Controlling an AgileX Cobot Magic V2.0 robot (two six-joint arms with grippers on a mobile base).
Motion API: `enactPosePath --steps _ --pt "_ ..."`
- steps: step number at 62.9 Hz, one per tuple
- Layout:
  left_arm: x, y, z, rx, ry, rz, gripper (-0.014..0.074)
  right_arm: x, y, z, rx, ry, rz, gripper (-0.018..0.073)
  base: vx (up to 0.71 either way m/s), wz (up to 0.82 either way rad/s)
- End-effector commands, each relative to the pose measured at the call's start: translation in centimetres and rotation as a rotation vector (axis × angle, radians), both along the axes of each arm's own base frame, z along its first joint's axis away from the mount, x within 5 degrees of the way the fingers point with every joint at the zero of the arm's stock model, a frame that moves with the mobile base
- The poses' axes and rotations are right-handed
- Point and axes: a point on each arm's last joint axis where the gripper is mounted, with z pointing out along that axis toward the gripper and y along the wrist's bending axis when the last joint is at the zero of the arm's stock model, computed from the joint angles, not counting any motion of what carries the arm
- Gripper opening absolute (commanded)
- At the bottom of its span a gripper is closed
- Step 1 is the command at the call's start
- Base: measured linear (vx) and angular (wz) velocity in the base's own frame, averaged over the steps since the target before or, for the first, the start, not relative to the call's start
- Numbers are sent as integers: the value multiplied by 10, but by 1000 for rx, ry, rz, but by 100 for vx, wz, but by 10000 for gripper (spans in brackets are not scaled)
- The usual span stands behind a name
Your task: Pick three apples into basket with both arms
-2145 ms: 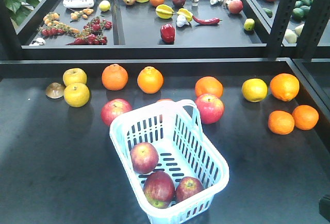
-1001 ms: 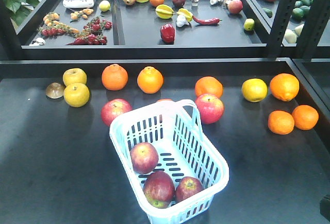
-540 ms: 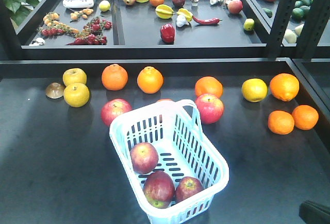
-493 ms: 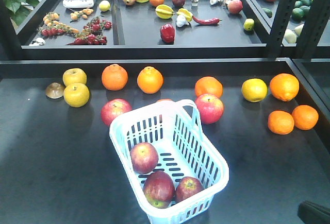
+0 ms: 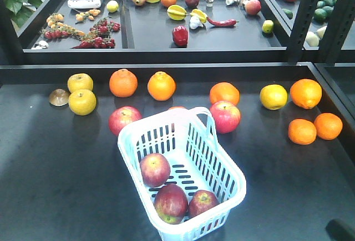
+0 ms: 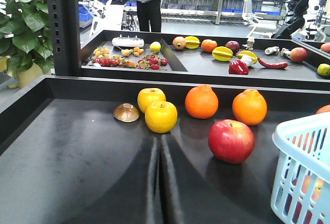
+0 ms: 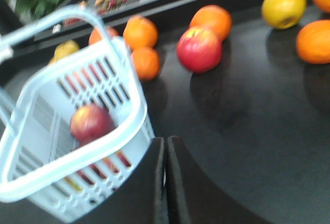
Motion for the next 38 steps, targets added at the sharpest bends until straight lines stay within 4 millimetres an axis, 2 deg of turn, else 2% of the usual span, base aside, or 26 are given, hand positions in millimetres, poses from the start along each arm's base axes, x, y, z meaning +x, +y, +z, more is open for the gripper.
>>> enactPosePath --steps 1,24,38 --pt "-2 -1 14 -11 -111 -14 -6 1 -3 0 8 -51 -52 -8 0 0" --pt "-2 -1 14 -11 -110 -14 -6 -4 -11 2 -128 -134 -122 -8 0 0" --pt "-2 -1 14 -11 -110 -14 -6 -2 -13 20 -183 -336 -148 -8 0 0"
